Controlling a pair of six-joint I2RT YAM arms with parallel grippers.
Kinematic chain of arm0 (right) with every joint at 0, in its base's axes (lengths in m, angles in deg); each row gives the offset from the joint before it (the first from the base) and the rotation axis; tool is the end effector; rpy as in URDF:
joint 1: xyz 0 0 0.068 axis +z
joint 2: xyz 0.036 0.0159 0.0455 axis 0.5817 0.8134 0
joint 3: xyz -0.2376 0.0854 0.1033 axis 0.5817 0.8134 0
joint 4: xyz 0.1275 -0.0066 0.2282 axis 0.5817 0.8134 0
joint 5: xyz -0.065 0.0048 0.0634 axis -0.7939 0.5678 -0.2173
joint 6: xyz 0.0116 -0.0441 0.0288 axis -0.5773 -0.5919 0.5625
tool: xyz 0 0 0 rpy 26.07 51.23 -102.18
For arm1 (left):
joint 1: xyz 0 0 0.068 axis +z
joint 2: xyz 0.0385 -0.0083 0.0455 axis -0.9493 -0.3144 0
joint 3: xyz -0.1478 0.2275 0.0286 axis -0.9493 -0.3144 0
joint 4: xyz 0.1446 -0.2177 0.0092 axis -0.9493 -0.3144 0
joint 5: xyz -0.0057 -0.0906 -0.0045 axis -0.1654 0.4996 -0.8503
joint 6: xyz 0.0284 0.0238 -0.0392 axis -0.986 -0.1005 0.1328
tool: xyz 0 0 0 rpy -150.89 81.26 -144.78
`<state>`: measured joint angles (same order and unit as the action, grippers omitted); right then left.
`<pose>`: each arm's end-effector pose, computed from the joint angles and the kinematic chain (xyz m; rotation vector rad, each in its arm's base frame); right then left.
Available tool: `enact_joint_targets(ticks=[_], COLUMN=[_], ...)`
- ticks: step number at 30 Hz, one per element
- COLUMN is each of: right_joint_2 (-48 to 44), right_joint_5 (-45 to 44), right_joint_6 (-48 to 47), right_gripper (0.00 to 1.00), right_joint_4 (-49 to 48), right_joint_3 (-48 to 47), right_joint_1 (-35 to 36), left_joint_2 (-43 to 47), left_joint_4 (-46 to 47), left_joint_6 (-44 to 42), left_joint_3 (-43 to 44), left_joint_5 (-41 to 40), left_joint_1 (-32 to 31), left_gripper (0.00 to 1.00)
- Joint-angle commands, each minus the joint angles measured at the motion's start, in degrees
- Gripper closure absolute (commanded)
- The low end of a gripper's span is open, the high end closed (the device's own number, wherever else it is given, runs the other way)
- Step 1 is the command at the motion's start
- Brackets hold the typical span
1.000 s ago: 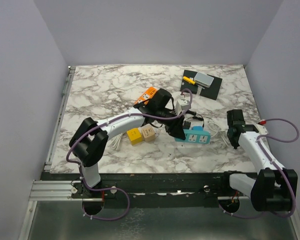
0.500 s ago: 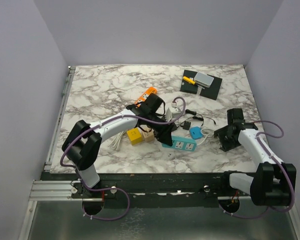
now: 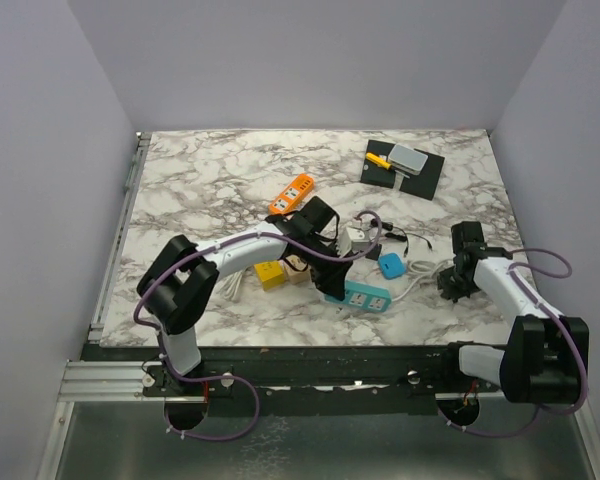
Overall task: Insert the plug
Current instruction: Place the socket at the center of the board.
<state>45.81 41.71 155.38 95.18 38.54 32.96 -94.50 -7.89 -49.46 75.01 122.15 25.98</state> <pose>0.1864 -0.0166 0.1693 1.6945 2.2614 -0.0928 0.2331 -0.2759 0.2130 1.5491 2.0716 -1.2611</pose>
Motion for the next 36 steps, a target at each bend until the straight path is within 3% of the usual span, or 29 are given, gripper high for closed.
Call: enact_joint_targets(ticks=[1,10,13,18,21,25,27,31,34,36], right_joint_2=[3.12,0.18,-2.96,-8.79,-12.86,-22.46,-24.36,-17.74,-15.17,-13.75], right_joint_5=[-17.30,-25.99,-20.84,-8.57,-4.71,-2.58,-1.34,0.76,0.29,0.93], right_joint_6=[0.61,-8.04,-15.48,-21.68,-21.19,-17.66,-18.96,-21.57,-22.37,-22.84], right_gripper=[0.89,0.85,0.78,0.54,0.48,0.50,0.50,0.53,0.50,0.50], right_joint_4=[2.51,1.42,-1.60,-5.29,-4.79,-3.55,-5.87,-5.39,-7.64,-9.97], right_joint_3=[-5.90,-10.30,-10.07,-5.45,-2.70,-1.67,-1.39,-3.13,-2.97,-2.41], right_joint_1=[-1.08,-3.18,-3.13,-3.06,-2.86,-2.92,-2.84,-1.54,0.04,0.46], left_joint_2=[-4.64,-10.27,-11.31,-13.68,-14.46,-12.35,-11.25,-9.62,-8.42,-7.84], left_joint_4=[-0.65,5.20,5.20,5.22,5.64,8.72,9.39,9.57,9.60,9.65], left_joint_6=[-2.32,2.47,2.10,4.87,7.11,9.00,10.54,12.23,12.62,13.00], left_joint_3=[3.89,3.33,2.83,3.52,3.55,1.96,2.19,3.52,5.01,6.18], left_joint_5=[-1.26,-6.52,-9.77,-12.88,-12.29,-9.41,-8.37,-7.82,-9.15,-10.05], left_joint_1=[-3.04,-4.83,-5.21,-5.60,-5.72,-5.64,-5.62,-5.00,-4.17,-3.59], left_gripper=[1.00,1.00,1.00,0.96,0.82,0.46,0.41,0.30,0.06,0.03])
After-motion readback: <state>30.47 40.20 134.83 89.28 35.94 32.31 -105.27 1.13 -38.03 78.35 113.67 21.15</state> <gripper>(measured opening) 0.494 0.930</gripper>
